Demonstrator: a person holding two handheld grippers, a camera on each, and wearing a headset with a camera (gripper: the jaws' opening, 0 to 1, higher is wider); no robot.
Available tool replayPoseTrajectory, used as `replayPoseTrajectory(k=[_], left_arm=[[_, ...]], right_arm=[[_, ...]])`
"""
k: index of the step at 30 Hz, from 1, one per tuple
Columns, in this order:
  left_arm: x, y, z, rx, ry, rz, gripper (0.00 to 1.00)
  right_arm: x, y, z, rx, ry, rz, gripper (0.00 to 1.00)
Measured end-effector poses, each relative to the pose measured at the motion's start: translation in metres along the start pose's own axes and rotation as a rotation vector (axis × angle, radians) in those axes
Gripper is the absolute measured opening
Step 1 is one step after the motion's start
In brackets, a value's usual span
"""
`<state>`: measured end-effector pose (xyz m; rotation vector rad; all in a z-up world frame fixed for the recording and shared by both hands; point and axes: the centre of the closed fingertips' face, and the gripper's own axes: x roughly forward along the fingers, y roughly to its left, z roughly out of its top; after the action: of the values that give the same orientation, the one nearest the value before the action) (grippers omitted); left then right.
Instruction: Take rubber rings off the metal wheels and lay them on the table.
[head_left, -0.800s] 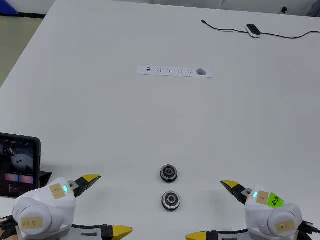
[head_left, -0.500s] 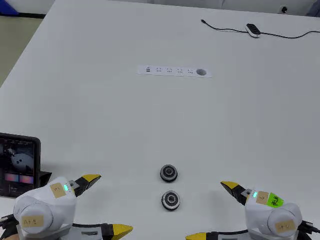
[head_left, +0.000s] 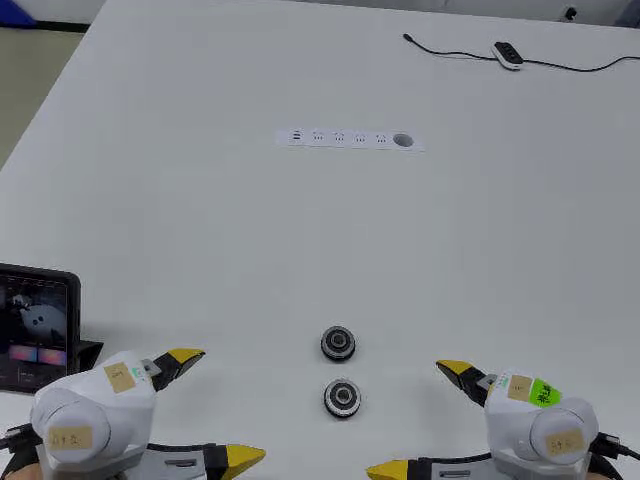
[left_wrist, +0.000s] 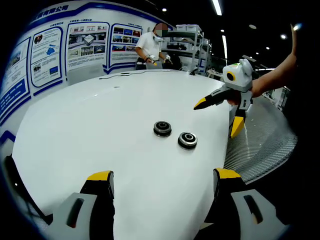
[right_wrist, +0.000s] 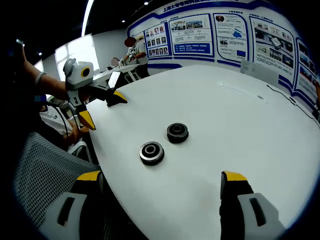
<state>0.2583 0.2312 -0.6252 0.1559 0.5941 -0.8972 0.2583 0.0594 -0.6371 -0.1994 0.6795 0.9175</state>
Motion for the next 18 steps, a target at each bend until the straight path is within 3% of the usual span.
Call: replayPoseTrajectory(k=[12, 18], left_arm=[[0.009, -0.007, -0.001, 0.017, 0.019, -0.025, 0.76], [0.014, -0.013, 0.004, 0.039, 0.009, -0.047, 0.73]], right_arm=[[0.005, 0.009, 0.001, 0.048, -0.005, 0.032, 0.90], [0.008, 0.013, 0.002, 0.075, -0.009, 0.050, 0.85]])
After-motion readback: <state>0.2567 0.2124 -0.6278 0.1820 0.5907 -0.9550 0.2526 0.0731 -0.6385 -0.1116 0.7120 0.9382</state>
